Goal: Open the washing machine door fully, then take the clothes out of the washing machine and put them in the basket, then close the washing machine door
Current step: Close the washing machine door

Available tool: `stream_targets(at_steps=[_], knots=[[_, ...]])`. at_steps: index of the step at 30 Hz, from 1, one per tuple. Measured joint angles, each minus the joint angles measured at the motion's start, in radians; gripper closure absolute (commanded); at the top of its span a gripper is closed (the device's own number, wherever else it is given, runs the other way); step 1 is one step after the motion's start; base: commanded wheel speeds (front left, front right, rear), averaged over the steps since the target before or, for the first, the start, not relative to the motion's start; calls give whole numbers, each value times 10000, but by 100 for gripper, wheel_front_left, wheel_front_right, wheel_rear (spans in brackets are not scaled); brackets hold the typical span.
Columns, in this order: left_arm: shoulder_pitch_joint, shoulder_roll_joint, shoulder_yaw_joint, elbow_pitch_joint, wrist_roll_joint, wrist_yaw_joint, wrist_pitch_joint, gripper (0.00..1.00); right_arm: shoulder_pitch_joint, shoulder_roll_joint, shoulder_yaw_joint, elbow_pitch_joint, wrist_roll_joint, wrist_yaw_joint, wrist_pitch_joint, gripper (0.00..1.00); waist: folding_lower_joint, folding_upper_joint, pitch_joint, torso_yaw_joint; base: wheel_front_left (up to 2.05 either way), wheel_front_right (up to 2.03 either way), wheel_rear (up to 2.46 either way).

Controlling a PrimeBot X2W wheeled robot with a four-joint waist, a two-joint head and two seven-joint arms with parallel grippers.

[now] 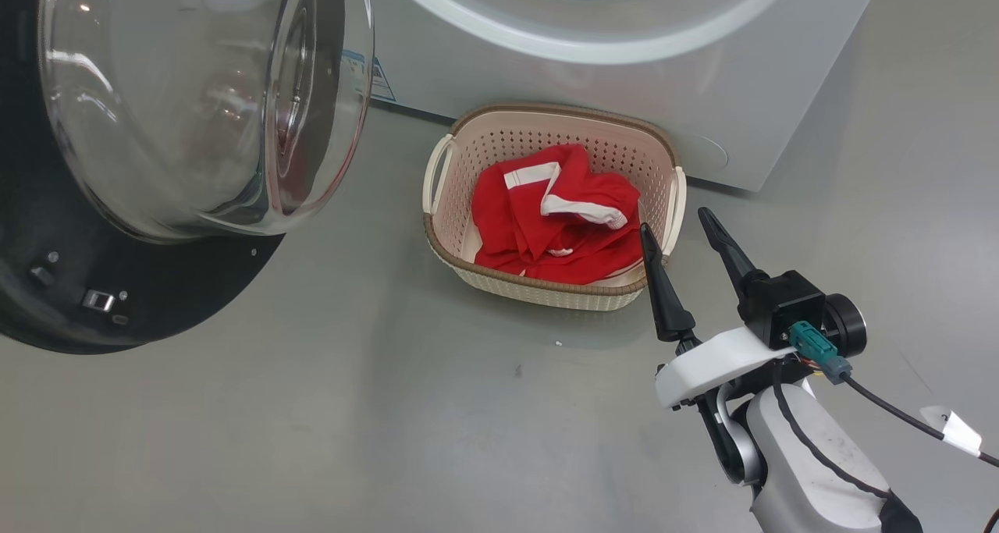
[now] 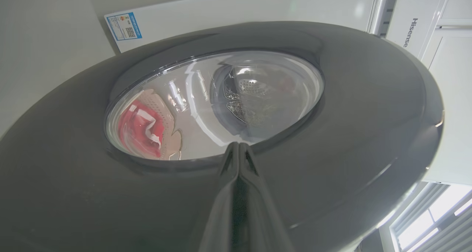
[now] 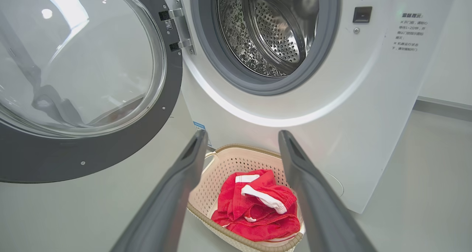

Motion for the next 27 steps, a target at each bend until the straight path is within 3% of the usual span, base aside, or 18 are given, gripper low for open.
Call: stream_targets(at_steps=[16,27], knots=[[823,-765,-219,-1302,-399,-111,1751,100,203,29,10,-100,127,88,0,0,0,0,-446,-250,0,0,0],[1519,-1680,-198,-2324,-982,-113,2516,100,393,35,46,-278,326,82,0,0,0,0,-609,-574,0,0,0]])
